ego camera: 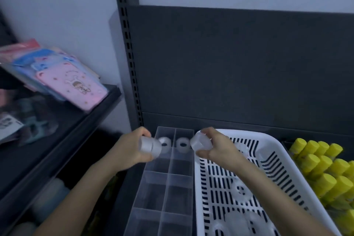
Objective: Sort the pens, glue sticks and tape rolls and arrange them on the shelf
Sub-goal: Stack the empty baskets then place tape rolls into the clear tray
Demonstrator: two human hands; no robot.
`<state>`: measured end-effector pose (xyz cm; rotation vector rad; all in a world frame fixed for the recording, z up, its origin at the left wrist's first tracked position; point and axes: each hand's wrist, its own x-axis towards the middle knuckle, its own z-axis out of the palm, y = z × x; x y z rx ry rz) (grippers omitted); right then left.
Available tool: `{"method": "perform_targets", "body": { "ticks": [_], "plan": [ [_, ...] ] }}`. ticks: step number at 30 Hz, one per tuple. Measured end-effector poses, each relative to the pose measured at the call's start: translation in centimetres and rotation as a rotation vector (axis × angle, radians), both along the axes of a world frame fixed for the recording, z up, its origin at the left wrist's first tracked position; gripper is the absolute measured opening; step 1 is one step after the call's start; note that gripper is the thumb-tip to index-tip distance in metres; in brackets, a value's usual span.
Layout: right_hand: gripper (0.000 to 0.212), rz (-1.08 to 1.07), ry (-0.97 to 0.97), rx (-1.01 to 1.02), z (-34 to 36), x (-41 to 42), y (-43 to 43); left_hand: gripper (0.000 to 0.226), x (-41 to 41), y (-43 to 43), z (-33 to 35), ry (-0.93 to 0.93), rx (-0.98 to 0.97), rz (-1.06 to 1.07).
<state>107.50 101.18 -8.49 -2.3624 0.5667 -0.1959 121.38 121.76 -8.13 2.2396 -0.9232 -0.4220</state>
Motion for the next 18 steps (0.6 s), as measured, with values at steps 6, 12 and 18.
{"method": "perform_targets", "body": {
  "ticks": [6,12,18],
  "plan": [
    [0.056,0.103,0.091,-0.243,-1.6,8.8,3.0,0.038,1.0,2.5,-1.8,0.044,-0.040,0.078],
    [0.043,0.132,0.338,-0.494,-3.7,13.4,3.6,0.044,2.2,2.3,-3.0,0.051,-0.077,0.108],
    [0.043,0.191,0.350,-0.366,-3.7,13.7,2.9,0.051,2.8,1.4,-3.4,0.030,-0.039,0.083]
  ]
}}
